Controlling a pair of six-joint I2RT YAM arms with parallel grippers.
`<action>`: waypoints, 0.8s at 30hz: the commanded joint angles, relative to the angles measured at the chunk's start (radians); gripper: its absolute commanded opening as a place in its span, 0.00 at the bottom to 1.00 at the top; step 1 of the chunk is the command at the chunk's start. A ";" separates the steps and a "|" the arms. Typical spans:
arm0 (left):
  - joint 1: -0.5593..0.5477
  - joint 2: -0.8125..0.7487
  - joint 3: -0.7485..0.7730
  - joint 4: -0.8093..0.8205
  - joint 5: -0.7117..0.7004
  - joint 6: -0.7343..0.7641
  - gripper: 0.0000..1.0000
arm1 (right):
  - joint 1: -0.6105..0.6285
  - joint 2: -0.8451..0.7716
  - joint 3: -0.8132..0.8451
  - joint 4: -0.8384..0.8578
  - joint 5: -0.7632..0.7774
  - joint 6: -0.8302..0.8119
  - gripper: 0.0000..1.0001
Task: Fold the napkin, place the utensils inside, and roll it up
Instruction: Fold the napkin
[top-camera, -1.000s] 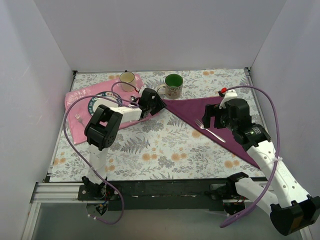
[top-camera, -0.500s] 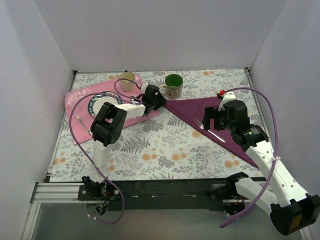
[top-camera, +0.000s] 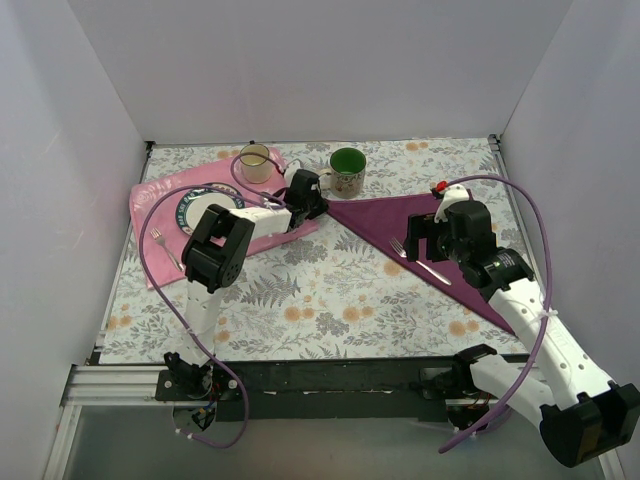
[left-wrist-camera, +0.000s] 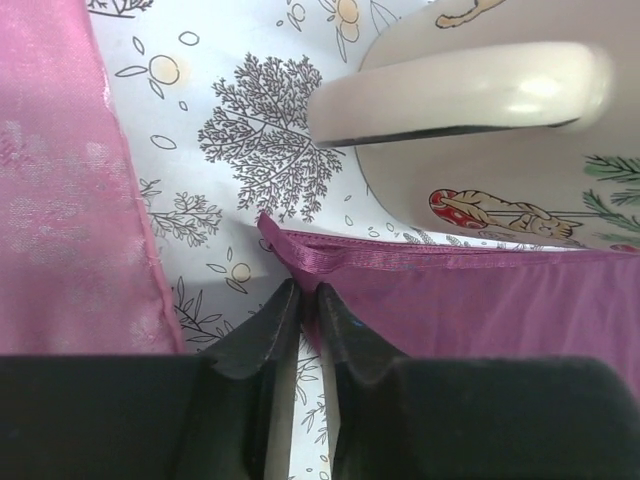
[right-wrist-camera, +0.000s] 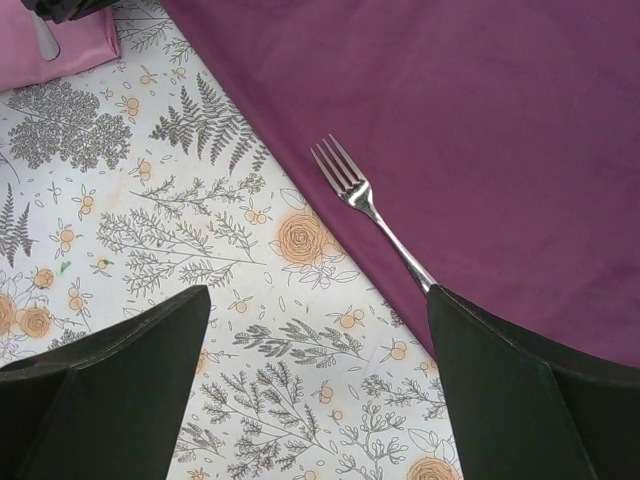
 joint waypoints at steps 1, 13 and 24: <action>-0.031 -0.044 0.062 0.021 -0.006 0.074 0.11 | -0.004 0.002 0.004 0.043 -0.016 0.021 0.97; -0.203 -0.130 0.109 0.023 -0.022 0.196 0.01 | -0.004 -0.006 0.006 -0.012 0.084 0.075 0.97; -0.344 -0.087 0.198 0.051 0.153 0.164 0.00 | -0.002 -0.061 0.075 -0.116 0.342 0.271 0.98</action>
